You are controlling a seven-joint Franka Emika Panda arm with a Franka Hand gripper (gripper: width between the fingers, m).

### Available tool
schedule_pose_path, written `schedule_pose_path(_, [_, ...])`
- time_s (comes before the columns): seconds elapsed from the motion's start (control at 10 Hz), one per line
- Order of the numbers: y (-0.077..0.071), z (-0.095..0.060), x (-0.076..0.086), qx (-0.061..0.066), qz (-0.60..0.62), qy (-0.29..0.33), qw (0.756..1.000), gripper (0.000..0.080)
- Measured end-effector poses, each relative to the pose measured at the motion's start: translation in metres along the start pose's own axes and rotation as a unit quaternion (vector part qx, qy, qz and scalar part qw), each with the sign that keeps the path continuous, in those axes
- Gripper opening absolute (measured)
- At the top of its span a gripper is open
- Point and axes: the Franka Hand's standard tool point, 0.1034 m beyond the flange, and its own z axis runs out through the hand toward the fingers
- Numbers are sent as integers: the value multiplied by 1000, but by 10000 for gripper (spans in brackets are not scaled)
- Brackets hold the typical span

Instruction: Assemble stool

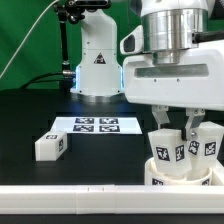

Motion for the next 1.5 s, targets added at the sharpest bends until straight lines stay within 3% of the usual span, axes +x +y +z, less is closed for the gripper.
schedule_pose_path(0.4, [-4,0,-5,8,169,-13,985,335])
schedule_pose_path(1.0, [-4,1,-6,11,295,-25,955,334])
schedule_pose_path(1.1, [-4,1,-6,11,285,-25,958,505])
schedule_pose_path(1.2, [-4,-2,-2,13,255,-25,967,505])
schedule_pose_path(1.3, [-6,-9,3,19,232,-24,972,622])
schedule_pose_path(1.5, [-12,-24,10,30,183,-23,982,642])
